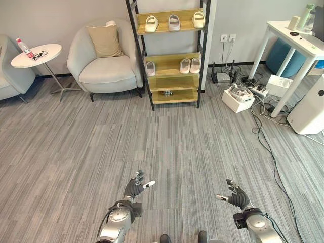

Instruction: Arrange the slippers neatly on the shoe rack.

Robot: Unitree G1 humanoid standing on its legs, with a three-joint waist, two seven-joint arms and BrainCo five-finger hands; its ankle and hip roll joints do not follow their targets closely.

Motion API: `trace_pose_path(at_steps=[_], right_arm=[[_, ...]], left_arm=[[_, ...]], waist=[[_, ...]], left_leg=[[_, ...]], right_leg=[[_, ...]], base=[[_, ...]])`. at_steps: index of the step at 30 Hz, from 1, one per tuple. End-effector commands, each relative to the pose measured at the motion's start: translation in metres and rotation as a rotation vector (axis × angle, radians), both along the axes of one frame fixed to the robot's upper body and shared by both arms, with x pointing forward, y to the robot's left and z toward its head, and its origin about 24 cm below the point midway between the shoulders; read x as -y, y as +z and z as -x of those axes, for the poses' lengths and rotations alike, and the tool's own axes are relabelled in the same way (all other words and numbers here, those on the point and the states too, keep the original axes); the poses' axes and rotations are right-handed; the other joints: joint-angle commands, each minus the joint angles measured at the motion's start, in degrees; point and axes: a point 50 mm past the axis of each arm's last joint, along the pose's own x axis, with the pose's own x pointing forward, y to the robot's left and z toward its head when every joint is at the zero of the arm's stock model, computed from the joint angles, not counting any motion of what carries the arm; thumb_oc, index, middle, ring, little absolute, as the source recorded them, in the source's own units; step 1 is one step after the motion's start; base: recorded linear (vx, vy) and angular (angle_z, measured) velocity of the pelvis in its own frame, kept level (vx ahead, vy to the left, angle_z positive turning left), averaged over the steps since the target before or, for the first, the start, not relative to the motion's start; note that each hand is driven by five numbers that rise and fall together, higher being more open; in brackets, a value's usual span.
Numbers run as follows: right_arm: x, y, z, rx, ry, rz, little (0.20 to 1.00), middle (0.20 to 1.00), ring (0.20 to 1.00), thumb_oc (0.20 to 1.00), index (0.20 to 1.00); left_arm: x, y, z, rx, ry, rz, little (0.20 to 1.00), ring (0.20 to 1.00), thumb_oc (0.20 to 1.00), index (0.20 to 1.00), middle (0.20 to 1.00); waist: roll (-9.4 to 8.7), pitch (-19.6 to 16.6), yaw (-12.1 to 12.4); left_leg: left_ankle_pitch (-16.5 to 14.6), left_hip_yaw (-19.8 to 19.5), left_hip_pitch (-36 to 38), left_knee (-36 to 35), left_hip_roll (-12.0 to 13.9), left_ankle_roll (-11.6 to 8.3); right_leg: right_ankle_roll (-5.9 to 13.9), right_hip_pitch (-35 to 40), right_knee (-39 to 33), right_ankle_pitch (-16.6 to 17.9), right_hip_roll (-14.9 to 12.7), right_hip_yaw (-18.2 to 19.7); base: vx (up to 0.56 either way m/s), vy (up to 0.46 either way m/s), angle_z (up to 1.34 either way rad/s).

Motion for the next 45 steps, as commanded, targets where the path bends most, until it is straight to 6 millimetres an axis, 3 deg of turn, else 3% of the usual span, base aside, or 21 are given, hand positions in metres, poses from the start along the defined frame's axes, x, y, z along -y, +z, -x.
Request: trace_pose_path(at_steps=[1,18,33,39,42,45], right_arm=[[-0.005,0.015,-0.017,0.115,-0.037,-0.040,1.000,1.000,1.000,1.000,1.000],[-0.009,0.007,-0.012,0.080,-0.028,-0.066,1.000,1.000,1.000,1.000,1.000],[-0.019,0.014,-0.022,0.117,-0.018,-0.140,1.000,1.000,1.000,1.000,1.000],[-0.017,0.021,-0.032,0.144,0.000,-0.111,1.000,1.000,1.000,1.000,1.000],[-0.010,0.026,-0.035,0.161,-0.003,-0.080,1.000,1.000,1.000,1.000,1.000],[-0.011,0.031,-0.041,0.187,-0.005,-0.079,1.000,1.000,1.000,1.000,1.000]], left_arm=[[-0.005,0.017,-0.021,0.097,0.000,-0.013,1.000,1.000,1.000,1.000,1.000],[0.001,0.012,-0.016,0.072,-0.071,-0.050,1.000,1.000,1.000,1.000,1.000],[-0.003,0.021,-0.023,0.119,-0.024,-0.031,1.000,1.000,1.000,1.000,1.000],[-0.016,0.023,-0.023,0.120,-0.010,-0.105,1.000,1.000,1.000,1.000,1.000],[-0.019,0.024,-0.024,0.124,-0.008,-0.108,1.000,1.000,1.000,1.000,1.000],[-0.018,0.028,-0.029,0.141,-0.011,-0.114,1.000,1.000,1.000,1.000,1.000]], waist=[[-3.99,-0.1,-0.8],[-4.17,-0.1,-0.9],[-4.71,0.4,-1.3],[-5.23,2.3,-0.8],[-5.26,3.3,-0.5],[-5.13,5.6,-1.0]], left_leg=[[-5.6,-2.0,2.6,-0.5,2.0,-4.27],[-5.5,-2.4,3.4,-0.5,1.7,-4.11],[-5.7,-2.1,3.8,-0.5,1.7,-4.03],[-5.6,-1.8,1.9,-0.5,0.8,-3.21],[-6.5,-2.2,1.2,0.0,-0.4,-1.80],[-7.2,-2.1,2.4,0.3,-1.2,-0.49]], right_leg=[[7.08,3.4,-2.3,-4.1,-5.5,1.0],[6.86,3.9,-2.1,-4.2,-5.6,0.7],[6.81,3.8,-1.6,-4.1,-5.8,1.0],[7.63,1.2,-0.7,-3.6,-6.4,2.0],[8.80,-2.6,7.4,-4.8,-8.2,2.7],[9.81,-8.8,20.1,-0.9,-9.3,4.2]], base=[[0.00,0.000,0.00],[0.00,-0.004,-0.02],[0.00,0.002,0.00],[0.01,0.079,-0.05],[-0.01,0.144,-0.06],[-0.01,0.098,-0.04]])
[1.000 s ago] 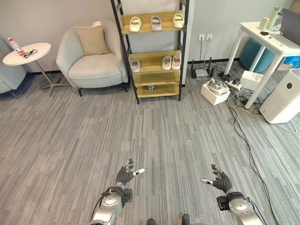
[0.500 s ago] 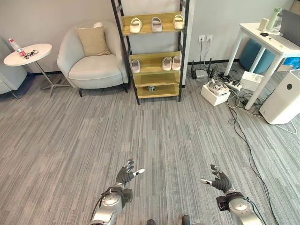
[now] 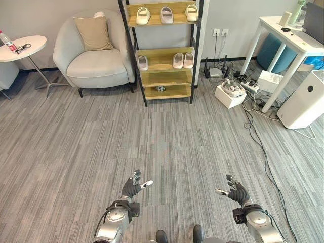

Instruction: Arrange the slippers neatly on the shoe rack.

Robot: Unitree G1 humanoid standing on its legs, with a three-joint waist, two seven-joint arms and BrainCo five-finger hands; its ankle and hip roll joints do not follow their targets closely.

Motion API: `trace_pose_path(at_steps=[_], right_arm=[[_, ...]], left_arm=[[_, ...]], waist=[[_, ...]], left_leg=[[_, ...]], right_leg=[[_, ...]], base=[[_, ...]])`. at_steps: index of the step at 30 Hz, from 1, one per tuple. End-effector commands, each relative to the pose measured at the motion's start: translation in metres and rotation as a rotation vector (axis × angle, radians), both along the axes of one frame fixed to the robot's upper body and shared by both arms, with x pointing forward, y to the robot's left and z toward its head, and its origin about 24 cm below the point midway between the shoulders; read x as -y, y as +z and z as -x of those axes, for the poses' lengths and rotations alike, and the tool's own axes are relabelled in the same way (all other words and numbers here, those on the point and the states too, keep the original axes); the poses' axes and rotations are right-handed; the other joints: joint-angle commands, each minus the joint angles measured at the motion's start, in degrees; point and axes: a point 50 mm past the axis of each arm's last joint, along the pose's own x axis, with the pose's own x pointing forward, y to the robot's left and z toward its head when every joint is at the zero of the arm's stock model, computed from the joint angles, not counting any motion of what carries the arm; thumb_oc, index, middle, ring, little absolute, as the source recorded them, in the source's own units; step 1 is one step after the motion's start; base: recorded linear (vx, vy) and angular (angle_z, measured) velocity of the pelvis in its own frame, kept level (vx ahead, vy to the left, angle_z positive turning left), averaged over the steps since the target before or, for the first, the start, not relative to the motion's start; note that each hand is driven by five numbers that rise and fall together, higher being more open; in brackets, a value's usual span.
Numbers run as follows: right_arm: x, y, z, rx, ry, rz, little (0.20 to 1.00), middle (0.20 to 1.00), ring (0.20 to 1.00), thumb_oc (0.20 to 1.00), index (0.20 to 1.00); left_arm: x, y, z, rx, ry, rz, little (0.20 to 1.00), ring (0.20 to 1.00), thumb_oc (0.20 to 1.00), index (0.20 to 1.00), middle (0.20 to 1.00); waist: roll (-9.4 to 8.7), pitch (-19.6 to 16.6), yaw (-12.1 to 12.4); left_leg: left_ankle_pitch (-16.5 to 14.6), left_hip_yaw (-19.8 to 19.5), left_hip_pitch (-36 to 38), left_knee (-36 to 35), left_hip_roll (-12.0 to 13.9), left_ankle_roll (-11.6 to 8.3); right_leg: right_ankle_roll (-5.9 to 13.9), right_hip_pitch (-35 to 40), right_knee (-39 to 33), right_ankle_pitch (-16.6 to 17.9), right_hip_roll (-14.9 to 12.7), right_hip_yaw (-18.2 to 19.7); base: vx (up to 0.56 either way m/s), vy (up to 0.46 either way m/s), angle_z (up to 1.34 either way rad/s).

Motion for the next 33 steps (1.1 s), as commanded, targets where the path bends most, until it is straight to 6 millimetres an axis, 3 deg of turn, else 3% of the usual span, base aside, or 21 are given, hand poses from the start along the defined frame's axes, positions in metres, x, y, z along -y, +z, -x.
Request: trace_pose_path(at_steps=[1,2,4,8,9,13,15,16,18,22,23,24,25,28,31,33], right_arm=[[-0.016,0.023,-0.027,0.147,0.037,-0.023,1.000,1.000,1.000,1.000,1.000],[-0.019,0.023,-0.028,0.149,0.038,-0.040,1.000,1.000,1.000,1.000,1.000],[-0.018,0.022,-0.027,0.146,0.034,-0.040,1.000,1.000,1.000,1.000,1.000],[-0.014,0.022,-0.027,0.139,0.024,-0.027,1.000,1.000,1.000,1.000,1.000],[-0.013,0.020,-0.022,0.135,0.025,-0.026,1.000,1.000,1.000,1.000,1.000],[-0.008,0.019,-0.016,0.127,0.032,-0.017,1.000,1.000,1.000,1.000,1.000],[-0.004,0.023,-0.016,0.138,0.046,-0.010,1.000,1.000,1.000,1.000,1.000],[0.001,0.025,-0.016,0.140,0.050,0.004,1.000,1.000,1.000,1.000,1.000],[0.006,0.027,-0.016,0.140,0.045,0.024,1.000,1.000,1.000,1.000,1.000],[0.014,0.026,-0.012,0.128,0.025,0.036,1.000,1.000,1.000,1.000,1.000],[0.015,0.025,-0.011,0.125,0.022,0.039,1.000,1.000,1.000,1.000,1.000],[0.016,0.024,-0.012,0.124,0.013,0.049,1.000,1.000,1.000,1.000,1.000],[0.016,0.024,-0.012,0.122,0.012,0.055,1.000,1.000,1.000,1.000,1.000],[0.010,0.021,-0.009,0.109,0.048,0.059,1.000,1.000,1.000,1.000,1.000],[0.003,0.018,-0.008,0.093,0.060,0.043,1.000,1.000,1.000,1.000,1.000],[-0.001,0.016,-0.009,0.087,0.066,0.037,1.000,1.000,1.000,1.000,1.000]], left_arm=[[-0.011,0.021,-0.022,0.115,0.003,-0.055,1.000,1.000,1.000,1.000,1.000],[-0.012,0.020,-0.023,0.112,0.015,-0.047,1.000,1.000,1.000,1.000,1.000],[-0.012,0.020,-0.022,0.112,0.018,-0.042,1.000,1.000,1.000,1.000,1.000],[-0.007,0.023,-0.026,0.121,0.009,-0.022,1.000,1.000,1.000,1.000,1.000],[-0.003,0.023,-0.029,0.124,-0.006,-0.017,1.000,1.000,1.000,1.000,1.000],[0.000,0.021,-0.027,0.122,0.002,0.000,1.000,1.000,1.000,1.000,1.000],[0.002,0.023,-0.027,0.130,0.016,0.033,1.000,1.000,1.000,1.000,1.000],[0.001,0.026,-0.030,0.145,0.021,0.040,1.000,1.000,1.000,1.000,1.000],[0.000,0.027,-0.031,0.151,0.030,0.041,1.000,1.000,1.000,1.000,1.000],[-0.005,0.024,-0.024,0.135,0.048,0.036,1.000,1.000,1.000,1.000,1.000],[-0.006,0.022,-0.021,0.127,0.052,0.036,1.000,1.000,1.000,1.000,1.000],[-0.005,0.020,-0.020,0.120,0.059,0.039,1.000,1.000,1.000,1.000,1.000],[-0.004,0.020,-0.020,0.120,0.057,0.039,1.000,1.000,1.000,1.000,1.000],[-0.005,0.018,-0.012,0.108,0.050,0.039,1.000,1.000,1.000,1.000,1.000],[-0.007,0.018,-0.010,0.105,0.033,0.023,1.000,1.000,1.000,1.000,1.000],[-0.007,0.020,-0.013,0.109,0.022,0.015,1.000,1.000,1.000,1.000,1.000]], waist=[[-2.88,2.6,0.0],[-2.56,3.2,-0.6],[-2.54,3.2,-0.9],[-2.72,3.8,-2.9],[-3.10,3.2,-3.9],[-3.11,1.8,-4.4],[-2.98,2.1,-3.9],[-3.69,2.8,-3.3],[-4.57,3.6,-2.5],[-4.21,2.9,-0.8],[-3.69,2.8,-0.3],[-2.54,2.8,0.8],[-2.34,3.0,1.1],[-1.88,0.9,1.1],[-3.12,0.0,1.5],[-3.90,0.9,1.5]], left_leg=[[-6.7,-2.8,4.3,0.5,-0.1,-1.07],[-7.2,-1.9,6.0,0.1,0.1,-1.19],[-7.5,-1.5,6.6,0.0,0.1,-1.33],[-9.5,-1.9,9.3,-0.1,0.0,-2.35],[-11.0,-2.1,10.2,0.6,0.1,-2.89],[-12.4,-2.1,10.3,5.1,1.5,-4.41],[-7.7,-3.4,4.7,18.8,3.9,-6.73],[-3.2,-5.3,-0.9,28.8,3.8,-8.13],[-2.1,-6.2,-5.1,33.2,3.7,-8.13],[-5.3,-5.0,-9.2,20.7,5.0,-6.35],[-2.7,-4.8,-9.9,15.1,5.9,-6.84],[3.4,-4.9,-11.9,6.3,8.1,-8.00],[5.8,-4.0,-12.3,1.8,8.8,-8.90],[5.1,-3.0,-9.7,1.6,7.7,-8.37],[1.2,-1.5,-8.6,5.2,4.9,-5.96],[-1.6,-1.1,-6.4,6.1,1.9,-3.32]], right_leg=[[8.17,-3.6,12.7,1.9,-7.6,2.9],[7.27,-6.8,15.2,2.7,-7.9,1.0],[6.84,-7.5,13.7,2.3,-7.5,-0.3],[6.92,-9.7,4.6,2.0,-5.3,-4.2],[6.97,-8.8,1.2,1.5,-4.8,-4.3],[5.07,-6.3,0.2,0.3,-3.6,-4.1],[2.58,-2.6,-1.1,-1.9,-1.7,-3.8],[0.92,-1.1,-1.4,-2.9,-1.6,-3.5],[0.03,0.6,-1.6,-4.4,-2.1,-3.3],[1.10,4.4,-3.9,-6.6,-2.9,-3.4],[1.33,5.5,-4.2,-7.3,-2.9,-3.5],[1.48,7.6,-4.7,-8.4,-2.4,-3.9],[1.79,9.6,-5.1,-9.0,-2.6,-4.3],[3.50,12.6,-5.6,-9.9,-4.2,-2.5],[5.31,12.1,-1.5,-8.7,-7.8,-0.3],[6.05,8.0,9.0,-3.4,-10.3,1.6]], base=[[0.12,0.073,-0.07],[0.20,0.028,0.00],[0.18,-0.021,-0.02],[0.25,-0.105,-0.03],[0.40,-0.196,0.06],[0.29,-0.162,0.26],[0.34,-0.299,0.13],[0.23,-0.240,0.05],[0.23,-0.138,-0.23],[0.31,0.038,-0.06],[0.45,0.168,-0.09],[0.54,0.215,-0.10],[0.67,0.289,-0.08],[0.49,0.260,-0.15],[0.37,0.250,-0.62],[0.26,0.254,-0.28]])
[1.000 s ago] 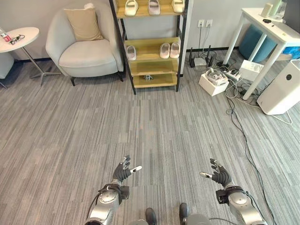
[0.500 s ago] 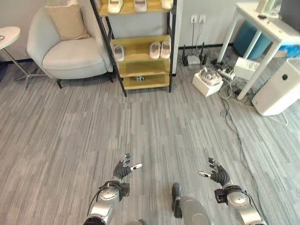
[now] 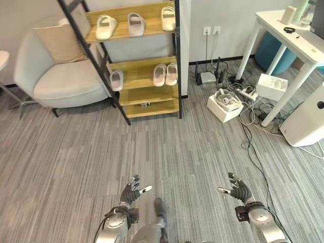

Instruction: Arrange the slippers neatly on the shoe rack.

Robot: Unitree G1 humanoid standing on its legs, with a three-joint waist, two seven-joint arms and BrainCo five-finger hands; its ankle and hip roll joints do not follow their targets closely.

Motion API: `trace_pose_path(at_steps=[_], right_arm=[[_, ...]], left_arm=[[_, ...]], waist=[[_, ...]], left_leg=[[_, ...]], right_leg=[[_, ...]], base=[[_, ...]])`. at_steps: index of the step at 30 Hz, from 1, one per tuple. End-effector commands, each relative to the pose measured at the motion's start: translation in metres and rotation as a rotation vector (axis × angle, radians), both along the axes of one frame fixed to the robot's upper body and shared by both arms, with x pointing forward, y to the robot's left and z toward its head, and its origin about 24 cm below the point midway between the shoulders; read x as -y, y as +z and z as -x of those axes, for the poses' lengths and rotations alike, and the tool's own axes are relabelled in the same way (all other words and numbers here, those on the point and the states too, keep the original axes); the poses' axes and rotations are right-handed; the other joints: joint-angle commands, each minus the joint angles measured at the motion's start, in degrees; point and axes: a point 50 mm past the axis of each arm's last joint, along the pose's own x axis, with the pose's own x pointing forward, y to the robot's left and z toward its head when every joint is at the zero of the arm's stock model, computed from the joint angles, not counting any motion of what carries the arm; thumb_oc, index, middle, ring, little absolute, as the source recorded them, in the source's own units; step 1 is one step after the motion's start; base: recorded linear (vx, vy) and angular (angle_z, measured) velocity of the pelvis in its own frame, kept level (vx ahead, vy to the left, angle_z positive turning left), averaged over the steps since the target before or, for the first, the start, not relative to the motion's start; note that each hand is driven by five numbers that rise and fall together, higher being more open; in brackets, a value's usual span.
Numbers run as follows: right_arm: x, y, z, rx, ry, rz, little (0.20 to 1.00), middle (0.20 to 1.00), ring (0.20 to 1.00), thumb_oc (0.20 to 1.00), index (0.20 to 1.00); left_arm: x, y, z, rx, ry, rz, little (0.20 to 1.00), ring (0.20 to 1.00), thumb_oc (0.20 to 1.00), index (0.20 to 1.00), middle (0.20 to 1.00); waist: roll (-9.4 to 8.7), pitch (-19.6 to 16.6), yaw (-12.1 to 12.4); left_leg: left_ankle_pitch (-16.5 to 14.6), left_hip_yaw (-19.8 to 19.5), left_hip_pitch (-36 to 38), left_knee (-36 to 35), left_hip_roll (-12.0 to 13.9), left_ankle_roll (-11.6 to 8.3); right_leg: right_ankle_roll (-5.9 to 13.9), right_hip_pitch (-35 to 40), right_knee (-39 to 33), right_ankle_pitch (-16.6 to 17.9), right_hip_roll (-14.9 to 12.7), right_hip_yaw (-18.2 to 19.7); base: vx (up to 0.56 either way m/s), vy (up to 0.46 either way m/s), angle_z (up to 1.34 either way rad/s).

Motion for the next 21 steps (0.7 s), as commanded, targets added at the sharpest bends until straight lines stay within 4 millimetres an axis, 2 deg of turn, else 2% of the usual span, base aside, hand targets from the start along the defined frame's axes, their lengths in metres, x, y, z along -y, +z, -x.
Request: trace_pose_path(at_steps=[1,3,4,6,7,8,10,11,14,15,16,18,20,21], right_arm=[[-0.001,0.027,-0.023,0.147,0.054,0.022,1.000,1.000,1.000,1.000,1.000],[-0.002,0.026,-0.024,0.142,0.045,0.019,1.000,1.000,1.000,1.000,1.000],[-0.005,0.025,-0.024,0.143,0.050,0.003,1.000,1.000,1.000,1.000,1.000],[-0.005,0.026,-0.024,0.143,0.049,-0.001,1.000,1.000,1.000,1.000,1.000],[-0.004,0.027,-0.025,0.149,0.044,-0.002,1.000,1.000,1.000,1.000,1.000],[-0.003,0.028,-0.025,0.151,0.038,-0.004,1.000,1.000,1.000,1.000,1.000],[-0.003,0.025,-0.023,0.139,0.030,-0.010,1.000,1.000,1.000,1.000,1.000],[-0.003,0.025,-0.021,0.139,0.036,-0.009,1.000,1.000,1.000,1.000,1.000],[0.000,0.021,-0.015,0.120,0.032,-0.007,1.000,1.000,1.000,1.000,1.000],[0.002,0.021,-0.014,0.117,0.034,-0.004,1.000,1.000,1.000,1.000,1.000],[0.009,0.022,-0.012,0.112,0.039,0.013,1.000,1.000,1.000,1.000,1.000],[0.013,0.023,-0.012,0.113,0.031,0.022,1.000,1.000,1.000,1.000,1.000],[0.015,0.024,-0.011,0.112,0.028,0.028,1.000,1.000,1.000,1.000,1.000],[0.021,0.023,-0.007,0.100,0.012,0.041,1.000,1.000,1.000,1.000,1.000]], left_arm=[[-0.005,0.032,-0.032,0.176,-0.010,-0.015,1.000,1.000,1.000,1.000,1.000],[-0.004,0.034,-0.035,0.182,-0.018,-0.020,1.000,1.000,1.000,1.000,1.000],[-0.004,0.038,-0.039,0.197,-0.018,-0.020,1.000,1.000,1.000,1.000,1.000],[-0.004,0.038,-0.040,0.202,-0.017,-0.020,1.000,1.000,1.000,1.000,1.000],[-0.005,0.041,-0.042,0.211,-0.022,-0.020,1.000,1.000,1.000,1.000,1.000],[-0.005,0.041,-0.042,0.215,-0.023,-0.019,1.000,1.000,1.000,1.000,1.000],[-0.005,0.042,-0.045,0.219,-0.021,-0.025,1.000,1.000,1.000,1.000,1.000],[-0.003,0.042,-0.045,0.220,-0.034,-0.024,1.000,1.000,1.000,1.000,1.000],[-0.002,0.041,-0.045,0.215,-0.034,-0.025,1.000,1.000,1.000,1.000,1.000],[-0.002,0.041,-0.045,0.216,-0.037,-0.022,1.000,1.000,1.000,1.000,1.000],[0.000,0.040,-0.045,0.212,-0.028,-0.011,1.000,1.000,1.000,1.000,1.000],[0.001,0.038,-0.046,0.207,-0.017,-0.001,1.000,1.000,1.000,1.000,1.000],[0.001,0.038,-0.046,0.206,-0.012,0.001,1.000,1.000,1.000,1.000,1.000],[0.001,0.035,-0.042,0.189,-0.011,0.001,1.000,1.000,1.000,1.000,1.000]], waist=[[-2.33,2.0,0.1],[-2.10,2.9,-0.3],[-1.39,3.8,-1.0],[-1.45,4.0,-1.3],[-1.50,4.6,-2.1],[-1.72,5.0,-2.6],[-2.45,5.1,-4.2],[-2.72,4.7,-4.6],[-3.22,3.8,-4.5],[-3.18,3.5,-4.5],[-3.31,3.1,-4.2],[-3.64,3.6,-3.9],[-3.80,3.7,-3.9],[-3.96,3.1,-3.4]], left_leg=[[-9.3,-2.6,2.5,6.2,3.4,-11.36],[-10.4,-2.7,4.4,5.9,2.4,-10.26],[-11.2,-2.7,6.5,5.0,2.7,-10.13],[-11.5,-2.8,7.2,4.7,2.7,-10.36],[-12.3,-2.7,8.8,4.4,2.8,-10.75],[-13.0,-3.0,9.9,4.3,2.6,-11.01],[-15.0,-3.5,12.9,4.1,3.0,-12.25],[-15.8,-3.9,13.2,4.5,3.1,-12.50],[-16.7,-4.4,13.3,7.1,3.8,-13.34],[-16.6,-4.6,13.1,8.4,4.4,-13.72],[-13.5,-6.2,10.2,18.0,5.7,-15.53],[-11.0,-7.1,6.4,23.5,6.1,-16.44],[-11.0,-6.3,4.9,23.2,6.8,-16.31],[-11.1,-3.1,3.0,15.4,9.3,-15.98]], right_leg=[[3.73,-6.6,3.8,13.0,-16.5,4.3],[3.33,-10.2,10.1,16.5,-17.1,5.2],[2.28,-15.1,12.3,15.1,-15.8,4.1],[2.32,-15.7,10.3,14.1,-15.3,3.1],[2.26,-18.0,4.9,12.7,-13.9,0.8],[2.54,-19.2,1.0,12.4,-12.8,0.1],[3.74,-19.5,-9.1,13.7,-10.8,-0.8],[3.84,-18.1,-11.4,13.7,-10.6,-0.3],[2.72,-16.2,-11.6,13.8,-9.7,0.6],[2.31,-15.4,-12.1,13.5,-9.3,0.4],[0.45,-12.6,-12.5,12.2,-8.2,-0.1],[-0.55,-10.9,-12.9,10.9,-8.2,-0.7],[-0.63,-9.7,-13.4,10.3,-8.5,-1.4],[0.02,-7.8,-14.4,9.0,-9.5,-2.8]], base=[[0.15,0.176,0.07],[0.19,0.145,0.34],[0.24,0.075,0.76],[0.21,-0.029,0.39],[0.25,-0.122,0.18],[0.35,-0.173,0.20],[0.39,-0.216,0.15],[0.38,-0.233,0.38],[0.21,-0.146,0.49],[0.30,-0.217,0.55],[0.34,-0.244,0.44],[0.20,-0.136,0.32],[0.20,0.028,-0.08],[0.29,0.087,-0.02]])
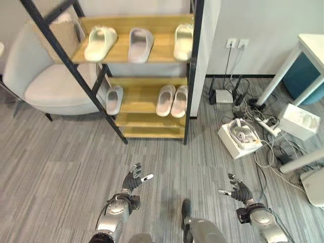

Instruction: Arrange the slippers neatly on the shoe rack.

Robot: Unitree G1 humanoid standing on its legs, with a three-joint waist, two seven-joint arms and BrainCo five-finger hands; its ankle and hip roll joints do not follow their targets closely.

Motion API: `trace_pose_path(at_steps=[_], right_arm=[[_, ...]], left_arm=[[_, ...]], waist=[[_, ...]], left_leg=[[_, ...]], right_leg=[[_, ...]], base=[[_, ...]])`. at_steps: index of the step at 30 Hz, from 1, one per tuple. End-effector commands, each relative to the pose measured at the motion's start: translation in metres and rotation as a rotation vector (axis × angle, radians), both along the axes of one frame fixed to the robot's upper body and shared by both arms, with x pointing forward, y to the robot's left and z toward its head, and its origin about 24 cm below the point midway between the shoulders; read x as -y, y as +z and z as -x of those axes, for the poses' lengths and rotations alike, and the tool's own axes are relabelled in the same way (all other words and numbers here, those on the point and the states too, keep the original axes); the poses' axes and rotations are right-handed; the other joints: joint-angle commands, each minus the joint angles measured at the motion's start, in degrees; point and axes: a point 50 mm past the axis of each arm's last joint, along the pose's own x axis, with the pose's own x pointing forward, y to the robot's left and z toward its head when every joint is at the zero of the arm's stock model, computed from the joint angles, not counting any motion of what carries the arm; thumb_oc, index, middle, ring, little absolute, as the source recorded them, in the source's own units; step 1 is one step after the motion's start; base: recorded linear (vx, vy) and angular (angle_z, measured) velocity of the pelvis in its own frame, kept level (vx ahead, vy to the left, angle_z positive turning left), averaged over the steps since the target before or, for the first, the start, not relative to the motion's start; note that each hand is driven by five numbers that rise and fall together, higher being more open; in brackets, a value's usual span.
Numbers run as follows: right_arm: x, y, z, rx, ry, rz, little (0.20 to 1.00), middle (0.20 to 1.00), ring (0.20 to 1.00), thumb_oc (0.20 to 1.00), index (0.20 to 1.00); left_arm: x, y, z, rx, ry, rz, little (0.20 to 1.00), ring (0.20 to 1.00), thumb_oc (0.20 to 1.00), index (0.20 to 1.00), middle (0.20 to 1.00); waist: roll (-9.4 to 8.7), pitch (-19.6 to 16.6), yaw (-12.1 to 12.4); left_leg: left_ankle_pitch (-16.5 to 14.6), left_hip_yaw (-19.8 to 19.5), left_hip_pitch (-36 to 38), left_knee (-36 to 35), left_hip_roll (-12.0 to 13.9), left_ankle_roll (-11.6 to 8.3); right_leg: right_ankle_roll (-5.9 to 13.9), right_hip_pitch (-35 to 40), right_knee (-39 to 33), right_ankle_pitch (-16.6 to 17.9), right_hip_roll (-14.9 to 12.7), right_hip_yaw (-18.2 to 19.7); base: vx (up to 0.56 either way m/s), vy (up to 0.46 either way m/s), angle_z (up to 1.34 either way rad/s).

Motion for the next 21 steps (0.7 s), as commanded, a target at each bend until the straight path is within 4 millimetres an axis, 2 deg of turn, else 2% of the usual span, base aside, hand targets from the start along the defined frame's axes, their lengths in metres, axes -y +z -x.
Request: trace_pose_path(at_steps=[1,2,3,4,5,6,8,10,12,16,18,19,20,21], right_arm=[[0.007,0.007,0.004,0.039,-0.019,-0.006,1.000,1.000,1.000,1.000,1.000],[0.010,0.006,0.005,0.038,-0.030,0.003,1.000,1.000,1.000,1.000,1.000],[0.011,0.006,0.005,0.036,-0.033,0.010,1.000,1.000,1.000,1.000,1.000],[0.011,0.006,0.005,0.036,-0.033,0.010,1.000,1.000,1.000,1.000,1.000],[0.011,0.006,0.005,0.033,-0.026,0.027,1.000,1.000,1.000,1.000,1.000],[0.011,0.004,0.007,0.020,-0.016,0.027,1.000,1.000,1.000,1.000,1.000],[0.008,0.003,0.009,0.013,-0.002,0.024,1.000,1.000,1.000,1.000,1.000],[0.005,0.001,0.009,0.007,0.000,0.019,1.000,1.000,1.000,1.000,1.000],[0.005,0.001,0.009,0.007,0.000,0.019,1.000,1.000,1.000,1.000,1.000],[-0.015,-0.003,0.003,0.001,0.035,-0.014,1.000,1.000,1.000,1.000,1.000],[-0.018,-0.007,0.006,-0.011,0.024,-0.035,1.000,1.000,1.000,1.000,1.000],[-0.018,-0.007,0.006,-0.011,0.024,-0.035,1.000,1.000,1.000,1.000,1.000],[-0.019,-0.008,0.007,-0.016,0.017,-0.045,1.000,1.000,1.000,1.000,1.000],[-0.020,-0.008,0.006,-0.013,0.018,-0.048,1.000,1.000,1.000,1.000,1.000]], left_arm=[[-0.005,0.017,-0.015,0.101,0.010,-0.008,1.000,1.000,1.000,1.000,1.000],[-0.005,0.016,-0.013,0.094,0.007,-0.016,1.000,1.000,1.000,1.000,1.000],[-0.005,0.016,-0.013,0.092,0.008,-0.020,1.000,1.000,1.000,1.000,1.000],[-0.005,0.016,-0.013,0.092,0.008,-0.019,1.000,1.000,1.000,1.000,1.000],[-0.006,0.014,-0.011,0.081,0.009,-0.019,1.000,1.000,1.000,1.000,1.000],[-0.006,0.014,-0.010,0.081,0.012,-0.022,1.000,1.000,1.000,1.000,1.000],[-0.007,0.013,-0.009,0.081,0.015,-0.019,1.000,1.000,1.000,1.000,1.000],[-0.009,0.014,-0.009,0.082,0.014,-0.027,1.000,1.000,1.000,1.000,1.000],[-0.009,0.014,-0.008,0.082,0.014,-0.028,1.000,1.000,1.000,1.000,1.000],[-0.021,0.018,-0.012,0.097,0.042,-0.060,1.000,1.000,1.000,1.000,1.000],[-0.024,0.019,-0.013,0.096,0.042,-0.070,1.000,1.000,1.000,1.000,1.000],[-0.024,0.019,-0.013,0.096,0.042,-0.070,1.000,1.000,1.000,1.000,1.000],[-0.025,0.020,-0.014,0.098,0.040,-0.076,1.000,1.000,1.000,1.000,1.000],[-0.026,0.021,-0.015,0.099,0.039,-0.078,1.000,1.000,1.000,1.000,1.000]], waist=[[-1.68,-0.2,-1.0],[-0.99,-0.4,-0.3],[-0.70,-0.2,0.1],[-0.72,-0.1,0.0],[-0.19,-0.5,-0.2],[0.09,-0.6,-0.1],[0.43,-1.5,-0.6],[-0.03,-2.2,-0.5],[-0.11,-2.2,-0.4],[-2.42,-2.3,1.4],[-2.98,-2.2,1.6],[-3.04,-2.2,1.6],[-2.87,-1.2,1.3],[-2.59,-0.8,1.2]], left_leg=[[6.4,5.6,0.2,-18.1,2.4,1.22],[11.3,6.7,-1.7,-25.1,5.5,0.06],[14.2,7.2,-2.4,-28.0,6.9,-0.65],[14.6,7.1,-2.1,-28.6,6.8,-0.71],[15.3,9.2,-1.3,-32.6,8.3,-1.32],[15.9,9.0,-1.3,-32.0,8.2,-1.60],[15.0,9.5,0.0,-32.8,7.1,-1.30],[14.0,10.4,1.4,-33.3,5.8,-0.79],[14.0,10.6,1.5,-33.3,5.8,-0.75],[10.8,12.2,3.2,-32.6,2.6,1.70],[8.9,11.7,4.1,-32.4,0.2,3.32],[8.9,11.8,4.0,-32.4,0.1,3.37],[8.4,11.1,4.8,-32.5,-0.8,4.49],[8.2,11.0,5.2,-32.6,-0.9,4.83]], right_leg=[[11.12,6.0,2.0,-11.3,-5.8,-0.8],[11.36,7.0,1.9,-12.4,-5.8,-1.5],[11.56,7.7,2.0,-12.9,-5.8,-1.9],[11.54,7.8,2.0,-13.0,-5.8,-2.0],[12.24,8.6,2.2,-13.6,-6.3,-3.0],[12.62,9.0,2.5,-13.7,-6.5,-3.1],[13.23,9.3,2.6,-13.4,-7.3,-2.3],[13.99,9.3,2.6,-12.6,-8.7,-1.2],[14.04,9.3,2.6,-12.6,-8.8,-1.0],[16.32,8.6,2.7,-10.1,-12.1,0.4],[17.35,7.0,7.7,-7.9,-14.0,1.6],[17.40,6.8,7.9,-8.0,-14.0,1.7],[17.20,4.3,13.7,-5.1,-14.4,3.6],[17.05,3.0,16.4,-4.6,-14.2,4.2]], base=[[0.36,0.200,0.31],[0.21,0.165,0.23],[0.21,0.161,0.08],[0.19,0.170,-0.20],[0.20,0.194,-0.24],[0.24,0.261,-0.29],[0.18,0.226,-0.21],[0.13,0.195,-0.32],[0.05,0.099,-0.21],[0.08,0.227,0.11],[0.09,0.235,0.15],[0.07,0.207,0.15],[0.02,0.133,-0.04],[0.04,0.163,0.11]])
